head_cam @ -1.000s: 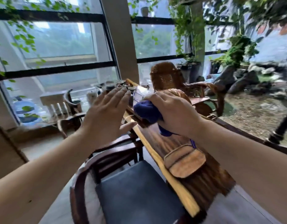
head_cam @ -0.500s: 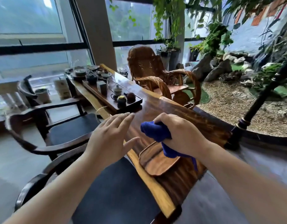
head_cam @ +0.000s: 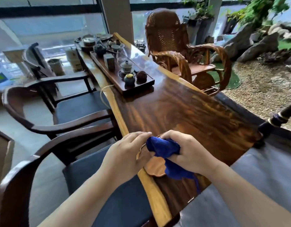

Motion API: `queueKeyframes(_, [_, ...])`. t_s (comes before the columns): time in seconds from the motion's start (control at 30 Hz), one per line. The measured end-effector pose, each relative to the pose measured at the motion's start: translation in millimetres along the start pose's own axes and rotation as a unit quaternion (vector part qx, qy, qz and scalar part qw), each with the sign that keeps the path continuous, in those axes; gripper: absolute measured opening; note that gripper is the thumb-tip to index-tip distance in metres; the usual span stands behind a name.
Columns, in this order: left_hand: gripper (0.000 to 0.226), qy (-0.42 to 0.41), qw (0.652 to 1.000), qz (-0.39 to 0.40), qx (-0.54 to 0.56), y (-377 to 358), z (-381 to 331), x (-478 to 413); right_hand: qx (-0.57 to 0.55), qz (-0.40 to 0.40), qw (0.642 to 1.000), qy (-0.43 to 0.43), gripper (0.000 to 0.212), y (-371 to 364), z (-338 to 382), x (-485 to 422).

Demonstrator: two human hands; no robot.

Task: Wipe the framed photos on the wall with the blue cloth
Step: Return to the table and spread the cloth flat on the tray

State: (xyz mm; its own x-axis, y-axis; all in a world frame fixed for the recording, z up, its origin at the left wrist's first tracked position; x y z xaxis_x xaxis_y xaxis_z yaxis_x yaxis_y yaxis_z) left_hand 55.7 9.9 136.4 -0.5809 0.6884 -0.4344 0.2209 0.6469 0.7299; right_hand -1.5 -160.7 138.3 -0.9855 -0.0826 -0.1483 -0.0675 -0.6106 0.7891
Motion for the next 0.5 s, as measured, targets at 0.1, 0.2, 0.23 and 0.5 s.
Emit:
queueKeyframes(0.1, [0.043, 0.051, 0.998, 0.017, 0.02, -27.1, 0.0, -8.6, -0.047, 0.031, 0.998, 0.016, 0.038, 0.3, -36.6, -3.0])
queueKeyframes(0.2, [0.042, 0.11, 0.993, 0.02, 0.036, -54.9, -5.2, -27.2, -0.089, 0.053, 0.994, 0.021, 0.036, 6.7, -75.8, -8.5])
queueKeyframes(0.23, [0.042, 0.133, 0.99, 0.024, 0.045, -61.1, -5.9, -32.1, -0.104, 0.057, 0.993, 0.02, 0.035, 8.1, -84.8, -10.0])
queueKeyframes(0.5, [0.03, 0.347, 0.893, 0.002, 0.287, -119.2, 1.8, -51.8, -0.22, 0.097, 0.971, -0.016, 0.024, 11.6, -140.4, -22.1])
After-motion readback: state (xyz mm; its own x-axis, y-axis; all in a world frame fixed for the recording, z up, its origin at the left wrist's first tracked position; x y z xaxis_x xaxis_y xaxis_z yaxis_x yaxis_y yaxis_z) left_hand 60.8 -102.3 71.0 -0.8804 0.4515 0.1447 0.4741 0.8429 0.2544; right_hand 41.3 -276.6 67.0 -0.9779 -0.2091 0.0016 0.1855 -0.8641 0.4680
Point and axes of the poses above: each hand's wrist, its own x-axis away from the middle knuckle, its own y-axis out of the back of the hand, z = x × y, the point moved 5 cm from there along -x, towards the middle knuckle, and after that the axes turned 8 degrees about x, right-handed, at the moved point
